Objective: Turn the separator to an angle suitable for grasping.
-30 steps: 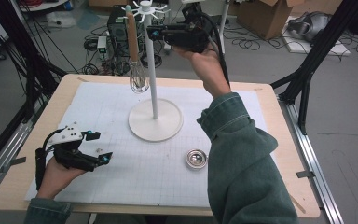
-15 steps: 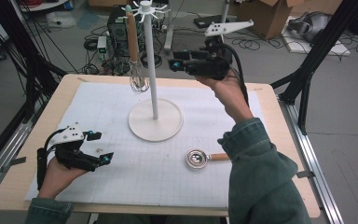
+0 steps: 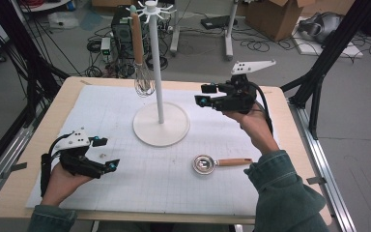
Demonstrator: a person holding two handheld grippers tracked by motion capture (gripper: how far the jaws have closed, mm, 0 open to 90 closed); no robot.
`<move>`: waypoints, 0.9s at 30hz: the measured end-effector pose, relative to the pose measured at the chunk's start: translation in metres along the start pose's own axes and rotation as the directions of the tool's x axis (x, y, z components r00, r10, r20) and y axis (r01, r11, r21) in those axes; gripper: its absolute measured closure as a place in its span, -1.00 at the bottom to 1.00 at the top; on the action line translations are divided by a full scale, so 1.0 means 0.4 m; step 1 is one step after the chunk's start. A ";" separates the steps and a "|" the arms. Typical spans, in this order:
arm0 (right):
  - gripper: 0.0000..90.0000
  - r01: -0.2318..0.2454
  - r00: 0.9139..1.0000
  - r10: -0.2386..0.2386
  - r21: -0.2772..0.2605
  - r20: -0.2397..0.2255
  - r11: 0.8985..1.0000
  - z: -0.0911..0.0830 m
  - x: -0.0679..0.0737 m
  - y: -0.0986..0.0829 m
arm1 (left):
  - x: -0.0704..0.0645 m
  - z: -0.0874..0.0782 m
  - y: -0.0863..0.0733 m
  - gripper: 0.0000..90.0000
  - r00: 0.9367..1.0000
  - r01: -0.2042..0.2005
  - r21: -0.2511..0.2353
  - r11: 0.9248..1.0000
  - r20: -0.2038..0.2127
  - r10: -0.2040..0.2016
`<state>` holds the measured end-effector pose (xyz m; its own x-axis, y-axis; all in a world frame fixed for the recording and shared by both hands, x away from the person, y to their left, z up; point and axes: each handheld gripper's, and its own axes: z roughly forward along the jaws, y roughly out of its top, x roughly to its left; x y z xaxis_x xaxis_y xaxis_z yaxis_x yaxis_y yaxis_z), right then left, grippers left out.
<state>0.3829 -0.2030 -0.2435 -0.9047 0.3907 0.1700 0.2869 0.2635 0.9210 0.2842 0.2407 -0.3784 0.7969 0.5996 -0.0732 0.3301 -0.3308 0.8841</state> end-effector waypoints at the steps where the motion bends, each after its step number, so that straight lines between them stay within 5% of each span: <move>1: -0.09 -0.004 1.000 0.004 0.009 0.004 1.000 -0.001 0.001 -0.007 | 0.000 0.000 0.000 -0.79 1.000 0.001 -0.001 1.000 0.001 -0.001; 20: -0.28 0.006 1.000 -0.008 0.084 0.020 0.996 -0.023 0.019 -0.173 | -0.016 0.004 0.009 -0.79 1.000 0.017 -0.014 1.000 0.014 -0.017; 27: -0.28 0.010 1.000 -0.012 0.113 0.024 0.994 -0.043 0.019 -0.268 | -0.026 0.001 0.027 -0.79 1.000 0.019 -0.032 0.999 0.011 -0.019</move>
<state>0.3399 -0.2435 -0.3347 -0.9003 0.4085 0.1501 0.3119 0.3651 0.8771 0.2796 0.2306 -0.3685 0.7961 0.5977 -0.0950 0.3291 -0.2959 0.8967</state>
